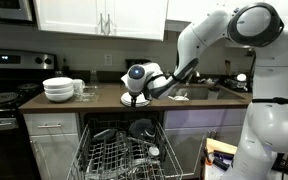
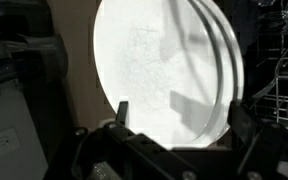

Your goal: Place one white plate from the countertop inside the dishwasher

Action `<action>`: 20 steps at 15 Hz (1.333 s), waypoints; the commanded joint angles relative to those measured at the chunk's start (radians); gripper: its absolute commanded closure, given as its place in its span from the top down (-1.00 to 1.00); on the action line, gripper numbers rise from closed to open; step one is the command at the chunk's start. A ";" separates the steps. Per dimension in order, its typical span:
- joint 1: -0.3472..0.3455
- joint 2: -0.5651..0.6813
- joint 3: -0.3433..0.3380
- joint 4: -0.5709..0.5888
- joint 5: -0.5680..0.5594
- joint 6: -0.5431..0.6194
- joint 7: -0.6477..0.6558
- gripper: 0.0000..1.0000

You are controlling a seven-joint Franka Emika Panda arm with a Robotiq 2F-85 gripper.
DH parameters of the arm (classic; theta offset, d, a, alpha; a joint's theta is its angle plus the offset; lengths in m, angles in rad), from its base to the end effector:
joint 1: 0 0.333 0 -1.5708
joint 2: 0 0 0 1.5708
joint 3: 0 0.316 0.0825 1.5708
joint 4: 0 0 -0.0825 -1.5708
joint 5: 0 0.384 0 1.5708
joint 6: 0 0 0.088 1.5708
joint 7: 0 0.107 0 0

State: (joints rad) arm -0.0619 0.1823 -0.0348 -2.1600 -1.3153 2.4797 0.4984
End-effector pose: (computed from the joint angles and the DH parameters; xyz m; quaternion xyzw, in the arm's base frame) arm 0.5688 -0.0513 0.3244 0.8871 0.2045 0.1339 0.3916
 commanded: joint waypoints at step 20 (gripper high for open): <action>-0.003 0.017 -0.028 0.026 -0.020 0.011 -0.011 0.69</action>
State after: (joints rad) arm -0.0620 0.1857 -0.0534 -2.1549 -1.3273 2.4814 0.4983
